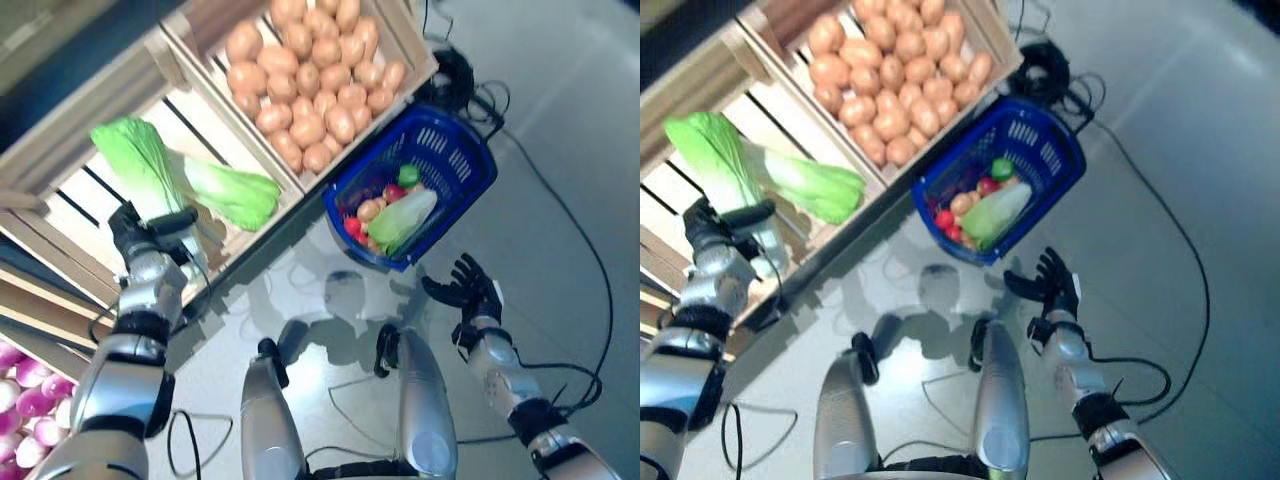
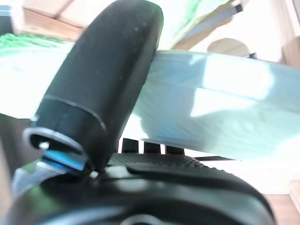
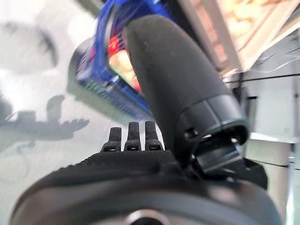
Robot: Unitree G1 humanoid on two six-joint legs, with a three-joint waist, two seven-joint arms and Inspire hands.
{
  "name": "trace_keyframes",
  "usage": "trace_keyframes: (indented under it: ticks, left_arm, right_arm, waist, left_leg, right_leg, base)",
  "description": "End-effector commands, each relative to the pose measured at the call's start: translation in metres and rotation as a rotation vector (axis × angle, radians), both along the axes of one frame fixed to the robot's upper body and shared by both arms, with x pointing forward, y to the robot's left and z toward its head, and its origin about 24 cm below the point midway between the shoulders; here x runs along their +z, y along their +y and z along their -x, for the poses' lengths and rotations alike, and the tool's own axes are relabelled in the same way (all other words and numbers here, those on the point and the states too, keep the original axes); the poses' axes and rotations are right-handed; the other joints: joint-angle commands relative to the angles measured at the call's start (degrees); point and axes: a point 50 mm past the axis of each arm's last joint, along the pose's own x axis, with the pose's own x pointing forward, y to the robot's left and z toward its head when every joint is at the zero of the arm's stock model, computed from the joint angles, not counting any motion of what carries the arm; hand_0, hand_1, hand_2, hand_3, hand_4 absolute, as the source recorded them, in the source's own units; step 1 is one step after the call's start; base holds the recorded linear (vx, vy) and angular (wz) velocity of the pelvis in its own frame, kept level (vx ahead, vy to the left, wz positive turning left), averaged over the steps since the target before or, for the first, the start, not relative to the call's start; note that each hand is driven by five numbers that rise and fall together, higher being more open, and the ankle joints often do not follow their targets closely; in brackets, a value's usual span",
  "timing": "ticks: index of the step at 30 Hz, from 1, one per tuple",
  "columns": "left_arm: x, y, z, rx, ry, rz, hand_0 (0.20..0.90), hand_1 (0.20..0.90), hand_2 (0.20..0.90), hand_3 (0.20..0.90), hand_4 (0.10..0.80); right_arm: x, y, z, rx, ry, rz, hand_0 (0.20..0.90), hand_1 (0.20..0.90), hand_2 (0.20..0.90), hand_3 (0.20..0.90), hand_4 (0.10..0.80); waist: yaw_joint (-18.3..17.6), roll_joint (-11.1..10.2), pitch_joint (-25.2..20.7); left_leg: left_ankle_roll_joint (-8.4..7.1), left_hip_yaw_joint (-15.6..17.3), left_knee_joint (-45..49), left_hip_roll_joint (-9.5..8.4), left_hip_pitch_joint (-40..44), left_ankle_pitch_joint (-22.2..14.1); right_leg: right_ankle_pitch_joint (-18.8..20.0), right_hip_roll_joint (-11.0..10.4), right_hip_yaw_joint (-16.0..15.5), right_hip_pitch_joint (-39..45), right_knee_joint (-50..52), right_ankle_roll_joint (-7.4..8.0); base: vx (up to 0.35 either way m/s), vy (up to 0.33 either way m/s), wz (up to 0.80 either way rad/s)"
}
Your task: Put vegetables into the basket
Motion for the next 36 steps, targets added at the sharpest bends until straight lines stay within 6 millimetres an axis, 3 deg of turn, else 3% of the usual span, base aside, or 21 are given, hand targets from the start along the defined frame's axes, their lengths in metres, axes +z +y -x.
trace_keyframes:
  ticks: [1,3,8,17,25,36]
  left_arm:
    - [0.019,-0.002,0.014,0.056,-0.233,-0.156,0.300,0.300,0.300,0.300,0.400]
    - [0.012,-0.008,0.020,0.046,-0.247,-0.158,0.300,0.300,0.300,0.300,0.400]
    - [-0.004,-0.050,0.036,-0.099,-0.287,-0.257,0.300,0.300,0.300,0.300,0.400]
    - [0.020,-0.107,0.031,-0.462,-0.403,-0.494,0.300,0.300,0.300,0.300,0.400]
    - [0.033,-0.155,0.027,-0.753,-0.453,-0.691,0.300,0.300,0.300,0.300,0.400]
    - [0.035,-0.193,0.029,-0.974,-0.499,-0.827,0.300,0.300,0.300,0.300,0.400]
  right_arm:
    - [0.025,0.008,0.001,0.034,-0.236,-0.084,0.900,0.900,0.900,0.900,0.800]
    - [0.023,0.011,0.004,0.051,-0.240,-0.108,0.900,0.900,0.900,0.900,0.800]
    - [0.018,0.037,0.017,0.287,-0.280,-0.297,0.900,0.900,0.900,0.900,0.800]
    - [0.051,0.057,0.003,0.612,-0.446,-0.440,0.900,0.900,0.900,0.900,0.800]
    - [0.068,0.079,-0.012,0.694,-0.450,-0.598,0.900,0.900,0.900,0.900,0.800]
    - [0.091,0.098,-0.020,0.697,-0.560,-0.804,0.900,0.900,0.900,0.900,0.800]
  waist:
    - [1.62,1.76,-8.25]
    - [1.99,1.90,-9.25]
    - [3.60,2.46,-15.55]
    - [5.37,2.20,-21.35]
    - [6.63,1.61,-24.51]
    - [6.70,1.43,-26.03]
  left_leg:
    - [5.98,2.97,0.05,-3.16,5.72,-3.02]
    - [5.80,3.18,-2.01,-3.51,8.02,-2.50]
    - [5.38,4.73,-13.61,-4.87,17.66,2.33]
    - [3.47,4.92,-27.49,-5.33,25.74,7.96]
    - [3.48,5.12,-35.92,-5.71,30.22,9.83]
    - [4.20,4.69,-36.78,-5.89,31.77,8.37]
  right_leg:
    - [5.63,-2.50,-1.07,12.09,-11.46,0.63]
    - [6.04,-2.13,-1.75,14.83,-14.03,0.79]
    - [10.08,-0.01,-5.52,26.38,-27.65,1.18]
    - [16.53,2.58,-8.77,36.08,-42.92,3.23]
    - [19.66,4.08,-10.48,39.82,-49.39,4.44]
    - [19.80,4.97,-10.35,40.60,-50.10,4.51]
  base:
    - [0.193,-0.073,0.11]
    - [0.167,-0.068,0.13]
    - [0.165,-0.088,0.10]
    - [0.057,-0.094,0.11]
    - [0.045,-0.074,0.05]
    - [0.020,-0.030,0.01]
